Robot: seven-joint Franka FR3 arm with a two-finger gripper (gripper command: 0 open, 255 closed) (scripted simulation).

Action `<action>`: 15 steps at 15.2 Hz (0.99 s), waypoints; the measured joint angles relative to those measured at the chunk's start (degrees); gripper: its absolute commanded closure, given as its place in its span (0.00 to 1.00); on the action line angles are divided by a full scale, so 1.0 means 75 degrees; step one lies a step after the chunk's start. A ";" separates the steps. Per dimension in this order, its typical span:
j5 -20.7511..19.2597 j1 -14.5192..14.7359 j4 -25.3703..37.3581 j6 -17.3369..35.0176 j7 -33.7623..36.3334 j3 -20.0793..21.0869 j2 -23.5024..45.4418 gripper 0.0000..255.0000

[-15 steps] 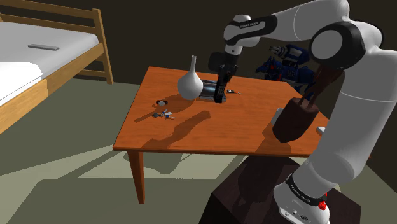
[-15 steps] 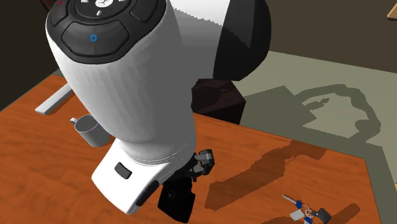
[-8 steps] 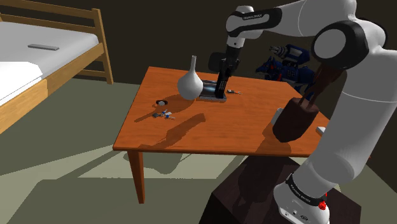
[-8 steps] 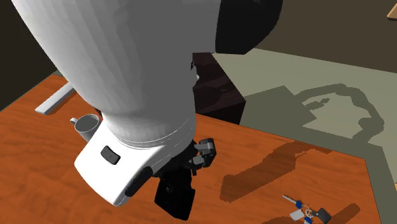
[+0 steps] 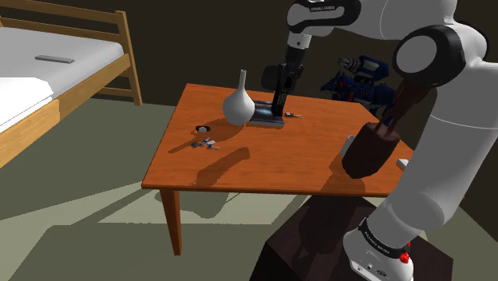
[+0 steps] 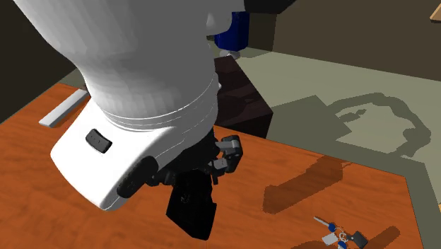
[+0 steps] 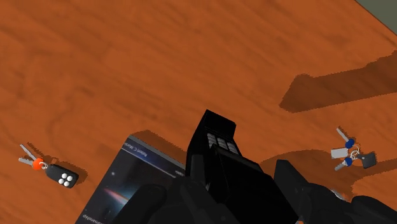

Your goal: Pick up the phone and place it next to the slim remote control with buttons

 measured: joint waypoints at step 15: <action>0.0057 -0.0116 0.1969 -0.1681 0.0036 -0.0028 0.0292 1.00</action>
